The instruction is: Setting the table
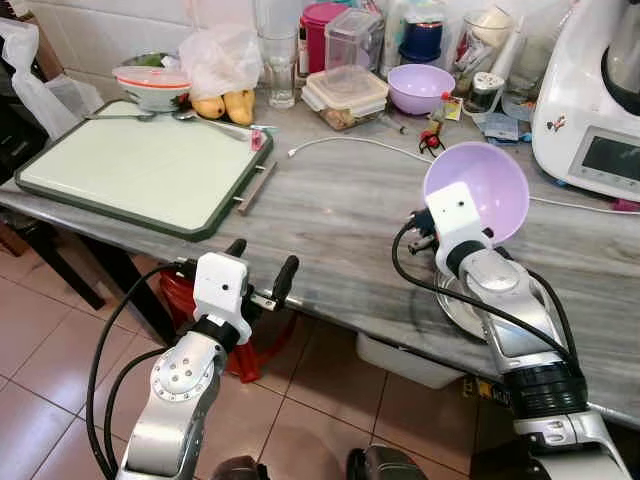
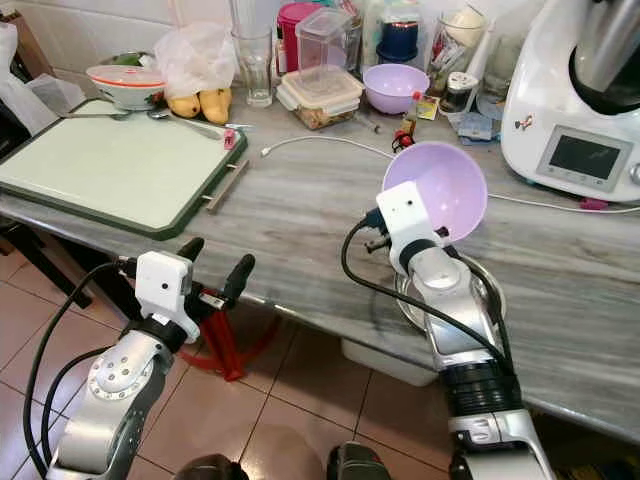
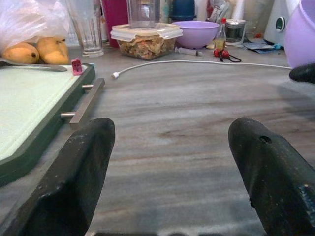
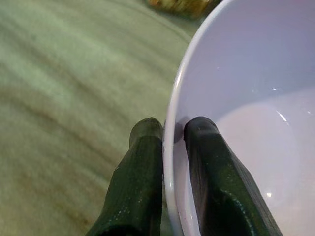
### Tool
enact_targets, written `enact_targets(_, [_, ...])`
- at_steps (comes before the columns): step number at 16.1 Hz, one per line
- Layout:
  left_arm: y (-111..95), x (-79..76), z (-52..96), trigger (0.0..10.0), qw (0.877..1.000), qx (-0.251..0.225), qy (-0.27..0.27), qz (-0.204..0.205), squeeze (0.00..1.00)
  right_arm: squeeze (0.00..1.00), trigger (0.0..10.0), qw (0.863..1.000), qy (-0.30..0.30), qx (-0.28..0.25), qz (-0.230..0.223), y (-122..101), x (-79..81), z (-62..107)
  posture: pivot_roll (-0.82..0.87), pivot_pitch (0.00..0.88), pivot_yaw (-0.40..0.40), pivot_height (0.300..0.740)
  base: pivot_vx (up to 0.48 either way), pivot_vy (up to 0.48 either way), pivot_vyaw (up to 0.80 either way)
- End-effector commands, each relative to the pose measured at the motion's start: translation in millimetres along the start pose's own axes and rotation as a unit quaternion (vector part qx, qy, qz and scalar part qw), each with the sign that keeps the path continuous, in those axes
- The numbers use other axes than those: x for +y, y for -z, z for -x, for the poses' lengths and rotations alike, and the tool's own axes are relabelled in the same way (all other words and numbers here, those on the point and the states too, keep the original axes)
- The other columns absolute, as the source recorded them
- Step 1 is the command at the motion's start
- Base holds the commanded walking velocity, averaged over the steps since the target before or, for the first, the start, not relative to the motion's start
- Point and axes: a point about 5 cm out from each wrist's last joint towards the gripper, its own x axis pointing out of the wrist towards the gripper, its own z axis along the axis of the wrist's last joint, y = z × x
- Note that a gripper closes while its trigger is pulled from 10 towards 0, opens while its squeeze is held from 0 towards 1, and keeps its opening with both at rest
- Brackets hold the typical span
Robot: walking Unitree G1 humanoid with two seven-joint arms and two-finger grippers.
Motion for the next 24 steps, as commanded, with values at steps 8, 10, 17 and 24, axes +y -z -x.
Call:
enact_targets(8, [-2.6, -2.3, 1.0, 10.0, 1.000, 0.002, 0.013, 0.001, 0.00, 0.56, 10.0, 0.999, -0.047, 0.024, 0.003, 0.7, -5.2, -0.4, 0.02, 0.077, 0.005, 0.740, 0.000, 0.000, 0.00])
enact_targets(10, [-2.5, -2.9, 0.8, 10.0, 1.000, 0.003, 0.014, 0.002, 0.00, 1.00, 10.0, 0.998, -0.048, 0.029, 0.005, 0.5, -7.2, 1.9, 0.02, 0.079, 0.004, 0.740, 0.000, 0.000, 0.00])
enact_targets(17, [-0.9, -5.4, -0.2, 10.0, 1.000, 0.005, 0.018, 0.005, 0.00, 1.00, 10.0, 0.998, -0.049, 0.029, 0.008, -15.3, -14.6, 12.1, 0.01, 0.076, -0.002, 0.740, 0.000, 0.000, 0.00])
enact_targets(24, [3.4, 0.3, -6.7, 10.0, 1.000, 0.019, -0.014, 0.010, 0.00, 0.00, 10.0, 0.997, -0.005, -0.073, -0.033, -51.0, -11.9, 37.0, -0.02, 0.058, -0.001, 0.740, 0.000, 0.000, 0.00])
